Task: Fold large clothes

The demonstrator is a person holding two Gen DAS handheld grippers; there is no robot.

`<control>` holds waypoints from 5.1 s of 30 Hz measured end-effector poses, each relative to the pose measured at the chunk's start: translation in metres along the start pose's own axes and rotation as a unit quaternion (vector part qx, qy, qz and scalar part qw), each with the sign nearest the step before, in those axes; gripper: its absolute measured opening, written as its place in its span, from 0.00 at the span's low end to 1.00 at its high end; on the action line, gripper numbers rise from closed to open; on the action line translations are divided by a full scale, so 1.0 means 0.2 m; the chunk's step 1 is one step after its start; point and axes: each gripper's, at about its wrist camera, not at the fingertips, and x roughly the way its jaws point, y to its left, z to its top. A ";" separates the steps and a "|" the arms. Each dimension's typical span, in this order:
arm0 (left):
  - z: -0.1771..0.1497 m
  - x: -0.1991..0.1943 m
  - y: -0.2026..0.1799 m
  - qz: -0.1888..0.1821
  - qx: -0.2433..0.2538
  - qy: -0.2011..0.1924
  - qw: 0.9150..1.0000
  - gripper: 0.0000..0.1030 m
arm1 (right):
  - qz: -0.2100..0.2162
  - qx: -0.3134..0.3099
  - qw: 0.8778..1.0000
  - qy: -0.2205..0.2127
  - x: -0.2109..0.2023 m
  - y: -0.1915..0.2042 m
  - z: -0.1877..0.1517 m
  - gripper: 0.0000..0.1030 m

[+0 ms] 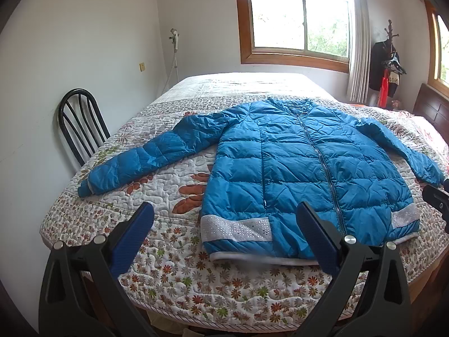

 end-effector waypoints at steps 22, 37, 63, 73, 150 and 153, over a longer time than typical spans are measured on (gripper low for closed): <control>0.00 0.00 0.01 -0.001 0.000 0.001 1.000 0.97 | 0.000 0.000 1.000 0.001 0.00 0.00 0.00 0.96; 0.00 0.01 0.02 -0.002 0.001 0.002 1.000 0.97 | 0.001 -0.001 1.000 0.002 0.03 0.00 0.00 0.96; 0.00 0.02 0.02 -0.001 0.001 0.004 1.000 0.97 | 0.002 -0.004 1.000 0.002 0.03 0.01 0.01 0.96; 0.00 0.07 0.04 0.001 0.000 0.010 1.000 0.97 | 0.008 -0.005 1.000 0.011 0.09 0.02 0.02 0.96; -0.08 1.18 1.02 0.066 -0.139 0.160 0.975 0.97 | -0.208 0.262 0.941 0.051 0.97 -1.64 0.72 0.09; -0.04 1.15 1.02 0.066 -0.126 0.151 0.978 0.97 | -0.178 0.180 0.967 0.041 1.04 -1.30 0.88 0.09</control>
